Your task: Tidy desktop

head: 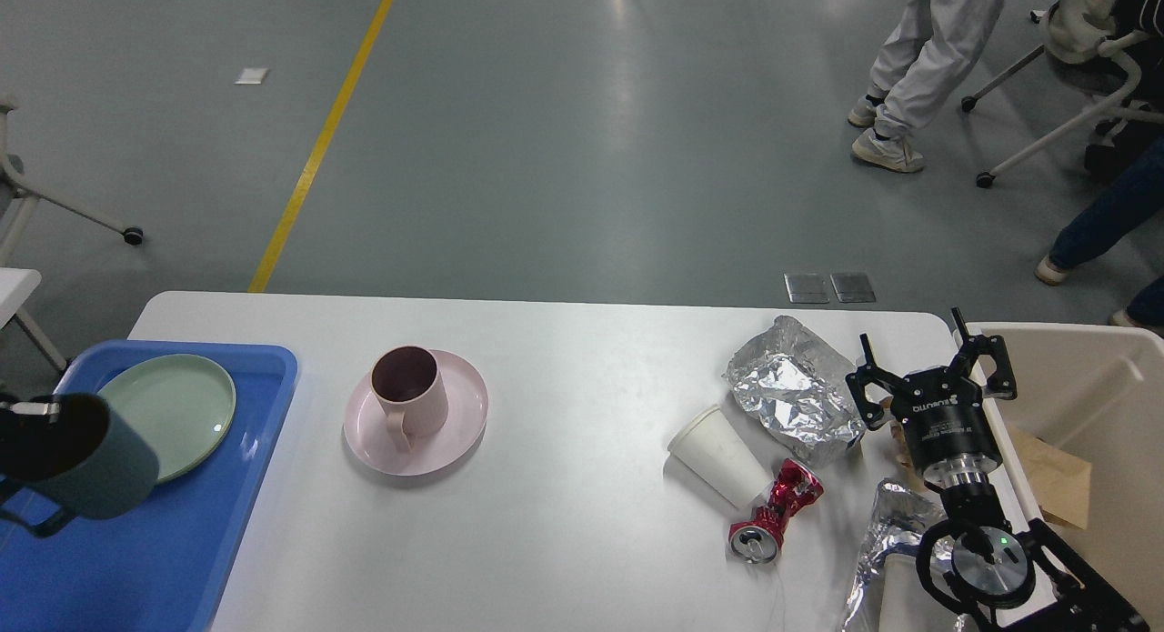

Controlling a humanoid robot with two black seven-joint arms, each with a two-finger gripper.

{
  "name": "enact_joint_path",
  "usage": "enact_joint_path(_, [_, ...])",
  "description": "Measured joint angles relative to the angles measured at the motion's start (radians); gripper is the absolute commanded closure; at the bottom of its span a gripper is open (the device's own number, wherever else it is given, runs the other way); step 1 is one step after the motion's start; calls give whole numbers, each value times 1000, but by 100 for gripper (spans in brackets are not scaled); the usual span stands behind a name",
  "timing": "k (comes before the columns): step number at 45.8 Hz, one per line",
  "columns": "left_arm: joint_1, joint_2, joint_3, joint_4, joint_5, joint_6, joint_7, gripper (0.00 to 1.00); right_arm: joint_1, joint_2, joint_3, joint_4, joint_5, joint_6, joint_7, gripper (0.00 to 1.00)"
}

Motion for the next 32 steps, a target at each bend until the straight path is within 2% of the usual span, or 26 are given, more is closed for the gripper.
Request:
enact_joint_path(16, [516, 100, -442, 346, 123, -5, 7, 100, 0, 0, 0, 0, -1, 0, 0, 0])
enact_joint_path(24, [673, 90, -546, 500, 129, -6, 5, 100, 0, 0, 0, 0, -1, 0, 0, 0])
enact_joint_path(32, [743, 70, -593, 599, 129, 1, 4, 100, 0, 0, 0, 0, -1, 0, 0, 0])
